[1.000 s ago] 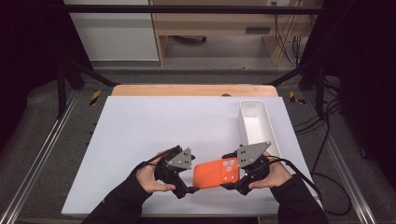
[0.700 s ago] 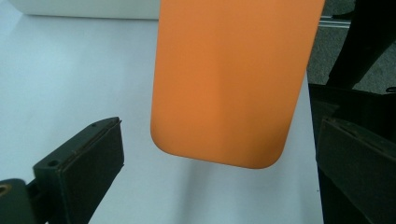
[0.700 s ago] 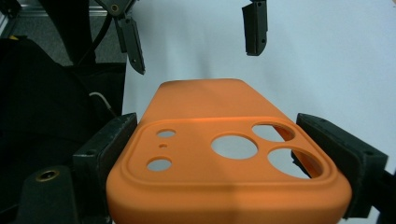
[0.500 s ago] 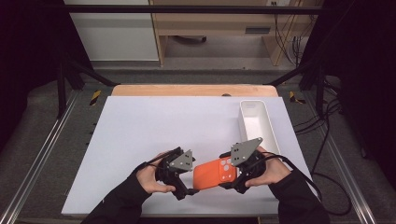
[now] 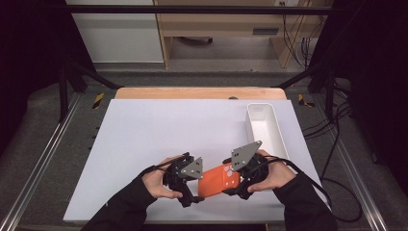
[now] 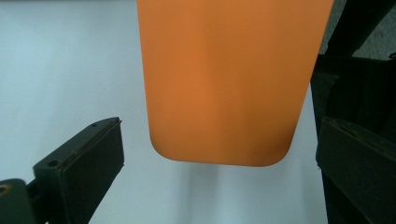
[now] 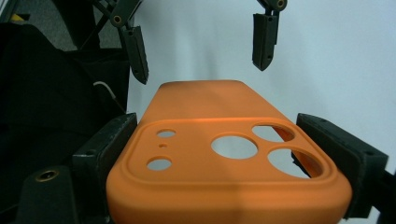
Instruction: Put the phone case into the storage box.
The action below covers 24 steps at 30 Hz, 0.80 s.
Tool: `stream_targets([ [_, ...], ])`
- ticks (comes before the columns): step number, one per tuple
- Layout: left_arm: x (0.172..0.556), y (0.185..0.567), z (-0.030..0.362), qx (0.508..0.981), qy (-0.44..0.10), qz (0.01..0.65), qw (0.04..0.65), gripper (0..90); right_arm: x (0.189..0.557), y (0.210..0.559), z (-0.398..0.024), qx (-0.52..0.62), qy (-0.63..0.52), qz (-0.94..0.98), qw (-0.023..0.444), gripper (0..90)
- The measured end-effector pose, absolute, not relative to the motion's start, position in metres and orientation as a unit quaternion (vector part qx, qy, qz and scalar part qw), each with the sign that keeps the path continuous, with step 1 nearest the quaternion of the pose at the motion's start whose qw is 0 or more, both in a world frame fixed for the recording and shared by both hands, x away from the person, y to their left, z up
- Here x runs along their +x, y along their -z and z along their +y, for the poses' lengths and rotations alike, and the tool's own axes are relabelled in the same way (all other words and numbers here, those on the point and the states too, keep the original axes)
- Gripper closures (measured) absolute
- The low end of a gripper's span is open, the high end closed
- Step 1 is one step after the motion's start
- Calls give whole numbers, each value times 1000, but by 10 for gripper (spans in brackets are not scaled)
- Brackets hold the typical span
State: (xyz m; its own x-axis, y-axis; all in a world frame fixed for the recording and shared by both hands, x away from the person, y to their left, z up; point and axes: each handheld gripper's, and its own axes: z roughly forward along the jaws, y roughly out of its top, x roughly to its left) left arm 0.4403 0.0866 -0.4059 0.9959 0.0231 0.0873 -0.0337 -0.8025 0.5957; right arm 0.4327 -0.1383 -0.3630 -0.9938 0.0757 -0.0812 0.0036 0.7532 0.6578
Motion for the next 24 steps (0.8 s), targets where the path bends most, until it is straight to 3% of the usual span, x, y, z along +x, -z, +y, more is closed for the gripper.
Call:
stream_targets([
  [24,441,406,67,962,-55,-32,265,5,435,368,-123,20,-322,945,50,159],
])
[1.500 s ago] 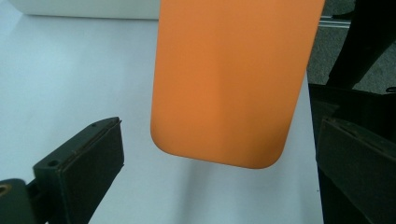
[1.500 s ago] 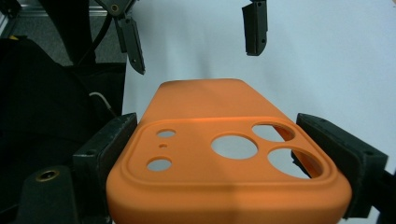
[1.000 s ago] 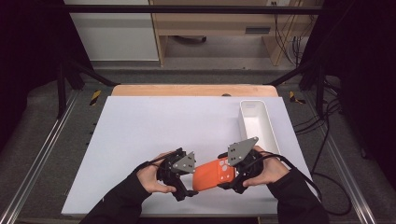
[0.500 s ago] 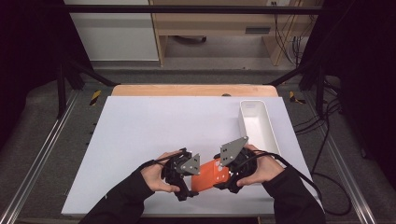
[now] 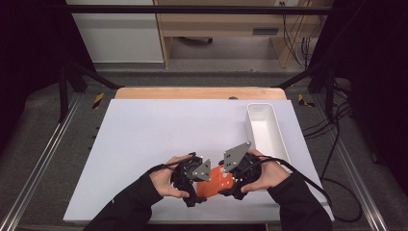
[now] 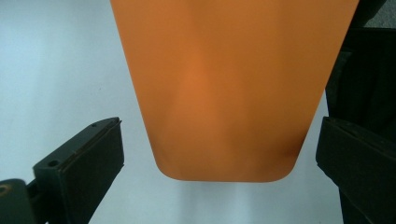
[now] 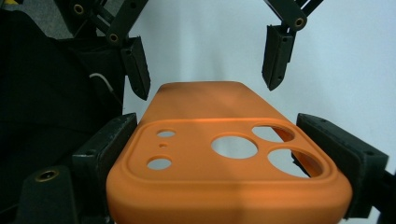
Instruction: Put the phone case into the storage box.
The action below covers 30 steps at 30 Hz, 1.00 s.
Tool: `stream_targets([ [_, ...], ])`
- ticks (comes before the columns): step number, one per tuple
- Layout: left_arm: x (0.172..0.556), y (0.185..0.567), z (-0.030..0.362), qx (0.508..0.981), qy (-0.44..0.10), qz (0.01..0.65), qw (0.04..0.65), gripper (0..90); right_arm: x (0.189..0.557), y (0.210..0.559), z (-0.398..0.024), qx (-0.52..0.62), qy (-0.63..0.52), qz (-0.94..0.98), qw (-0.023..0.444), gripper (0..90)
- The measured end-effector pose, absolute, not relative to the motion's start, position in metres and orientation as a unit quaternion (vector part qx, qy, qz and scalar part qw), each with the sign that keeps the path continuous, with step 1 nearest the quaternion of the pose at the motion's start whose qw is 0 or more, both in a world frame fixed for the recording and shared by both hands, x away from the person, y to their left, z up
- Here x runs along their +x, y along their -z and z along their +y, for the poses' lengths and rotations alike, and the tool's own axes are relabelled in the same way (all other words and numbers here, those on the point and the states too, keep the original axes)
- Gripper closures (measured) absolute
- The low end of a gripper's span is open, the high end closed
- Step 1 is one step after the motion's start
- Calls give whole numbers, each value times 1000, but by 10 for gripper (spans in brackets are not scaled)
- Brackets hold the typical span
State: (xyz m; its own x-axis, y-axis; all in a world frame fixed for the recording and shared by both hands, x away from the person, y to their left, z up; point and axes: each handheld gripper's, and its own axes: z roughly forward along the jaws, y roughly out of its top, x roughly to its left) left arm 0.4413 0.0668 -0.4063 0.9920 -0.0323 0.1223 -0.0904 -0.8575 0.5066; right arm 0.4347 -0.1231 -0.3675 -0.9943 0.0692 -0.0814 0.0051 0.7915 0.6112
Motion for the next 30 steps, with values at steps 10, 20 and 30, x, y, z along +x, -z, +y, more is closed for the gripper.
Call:
stream_targets([
  [10,441,407,57,966,-52,-41,249,5,435,370,-121,18,-321,946,48,159],
  [20,441,411,48,971,-56,-47,230,6,435,371,-120,21,-318,947,46,159],
  [30,439,414,44,973,-45,-45,221,20,435,371,-120,18,-322,945,47,159],
])
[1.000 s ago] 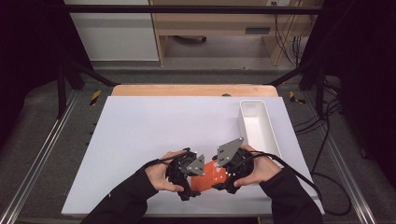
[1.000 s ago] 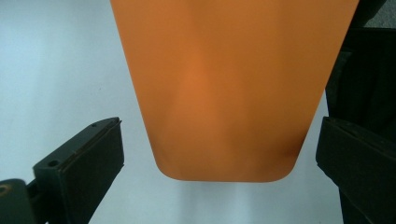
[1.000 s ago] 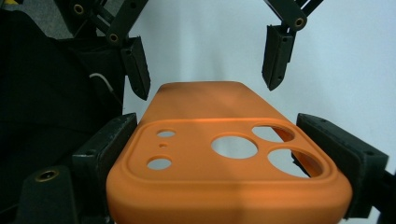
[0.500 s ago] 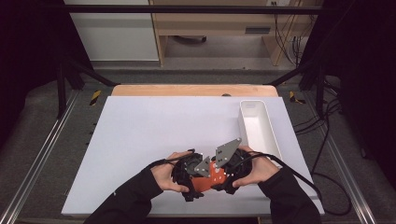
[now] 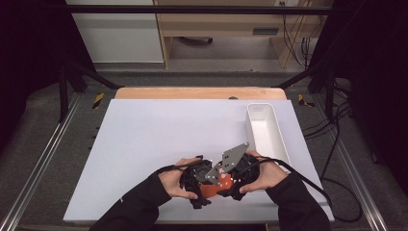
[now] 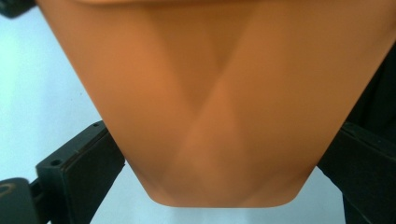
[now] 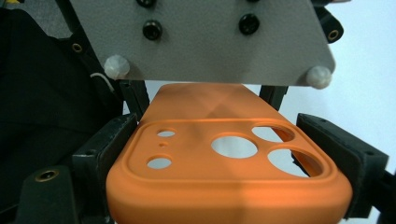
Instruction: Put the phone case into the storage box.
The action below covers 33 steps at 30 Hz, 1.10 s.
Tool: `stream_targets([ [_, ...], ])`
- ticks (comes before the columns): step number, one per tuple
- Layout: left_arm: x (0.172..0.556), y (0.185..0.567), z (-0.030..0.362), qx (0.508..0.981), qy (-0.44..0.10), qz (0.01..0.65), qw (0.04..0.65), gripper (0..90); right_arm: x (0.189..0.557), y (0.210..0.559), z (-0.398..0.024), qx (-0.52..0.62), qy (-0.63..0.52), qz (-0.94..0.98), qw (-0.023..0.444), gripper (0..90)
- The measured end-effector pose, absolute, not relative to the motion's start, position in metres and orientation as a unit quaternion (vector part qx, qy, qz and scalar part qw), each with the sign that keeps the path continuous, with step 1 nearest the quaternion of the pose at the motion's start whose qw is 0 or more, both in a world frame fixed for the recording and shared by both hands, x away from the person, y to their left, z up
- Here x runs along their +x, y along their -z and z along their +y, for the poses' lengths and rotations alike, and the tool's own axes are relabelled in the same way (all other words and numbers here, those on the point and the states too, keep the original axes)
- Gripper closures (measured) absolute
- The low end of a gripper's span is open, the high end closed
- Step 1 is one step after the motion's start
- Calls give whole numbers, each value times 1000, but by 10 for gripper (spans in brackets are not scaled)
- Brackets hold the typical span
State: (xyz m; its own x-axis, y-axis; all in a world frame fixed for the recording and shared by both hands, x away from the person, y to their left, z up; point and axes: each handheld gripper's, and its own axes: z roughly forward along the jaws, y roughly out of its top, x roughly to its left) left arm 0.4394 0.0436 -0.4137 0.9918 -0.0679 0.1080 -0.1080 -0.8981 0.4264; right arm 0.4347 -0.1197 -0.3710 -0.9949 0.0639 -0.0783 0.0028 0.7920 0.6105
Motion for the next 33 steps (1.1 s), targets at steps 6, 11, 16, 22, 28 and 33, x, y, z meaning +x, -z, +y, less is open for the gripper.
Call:
stream_targets([
  [6,438,415,41,974,-49,-53,217,49,434,371,-120,14,-323,945,48,159],
  [11,438,414,41,973,-47,-49,222,74,434,371,-120,12,-321,946,48,159],
  [16,439,414,41,973,-43,-43,221,109,433,372,-119,3,-321,946,51,159],
  [22,440,414,40,974,-43,-42,219,139,432,373,-119,0,-319,946,55,159],
  [28,441,413,41,973,-45,-42,222,145,432,372,-120,-1,-321,945,57,159],
  [33,442,413,42,972,-48,-40,227,150,432,372,-120,2,-323,944,62,153],
])
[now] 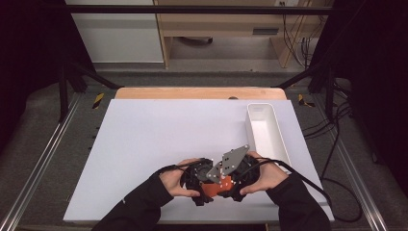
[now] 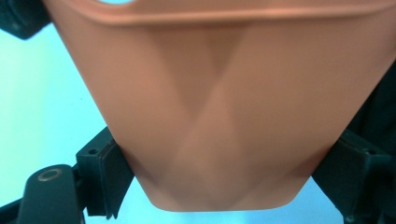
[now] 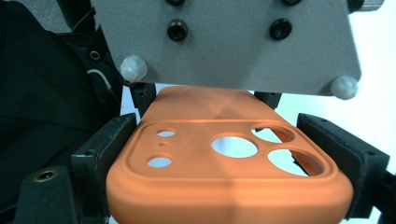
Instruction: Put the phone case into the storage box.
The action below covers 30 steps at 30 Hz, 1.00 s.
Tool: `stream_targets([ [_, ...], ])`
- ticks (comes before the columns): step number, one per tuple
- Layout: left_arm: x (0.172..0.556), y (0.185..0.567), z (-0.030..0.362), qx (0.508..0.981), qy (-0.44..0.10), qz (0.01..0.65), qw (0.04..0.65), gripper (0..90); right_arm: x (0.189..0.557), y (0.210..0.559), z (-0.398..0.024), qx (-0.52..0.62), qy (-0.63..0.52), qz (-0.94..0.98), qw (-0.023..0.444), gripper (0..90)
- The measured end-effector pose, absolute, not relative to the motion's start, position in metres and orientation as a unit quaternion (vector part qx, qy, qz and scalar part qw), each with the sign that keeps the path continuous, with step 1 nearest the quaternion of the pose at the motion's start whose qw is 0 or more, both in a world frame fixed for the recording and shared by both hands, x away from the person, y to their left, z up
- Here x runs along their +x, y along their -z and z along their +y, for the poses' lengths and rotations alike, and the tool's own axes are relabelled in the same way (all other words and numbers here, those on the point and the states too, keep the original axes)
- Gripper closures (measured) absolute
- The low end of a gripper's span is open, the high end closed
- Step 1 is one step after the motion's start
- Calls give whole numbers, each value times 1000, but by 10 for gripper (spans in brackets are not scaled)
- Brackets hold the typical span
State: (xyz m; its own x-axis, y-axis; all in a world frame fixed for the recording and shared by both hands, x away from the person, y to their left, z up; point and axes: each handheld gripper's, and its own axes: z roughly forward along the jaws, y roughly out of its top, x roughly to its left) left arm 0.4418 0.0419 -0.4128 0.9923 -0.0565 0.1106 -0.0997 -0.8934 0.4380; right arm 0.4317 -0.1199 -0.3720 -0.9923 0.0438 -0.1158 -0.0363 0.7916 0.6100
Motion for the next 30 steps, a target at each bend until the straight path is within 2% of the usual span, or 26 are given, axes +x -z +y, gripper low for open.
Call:
stream_targets([
  [10,443,410,45,967,-60,-38,243,153,432,370,-121,6,-335,939,73,135],
  [20,444,409,51,964,-62,-20,258,154,431,364,-127,18,-357,929,92,49],
  [30,447,409,60,961,-52,-11,273,154,428,351,-140,32,-384,916,115,25],
])
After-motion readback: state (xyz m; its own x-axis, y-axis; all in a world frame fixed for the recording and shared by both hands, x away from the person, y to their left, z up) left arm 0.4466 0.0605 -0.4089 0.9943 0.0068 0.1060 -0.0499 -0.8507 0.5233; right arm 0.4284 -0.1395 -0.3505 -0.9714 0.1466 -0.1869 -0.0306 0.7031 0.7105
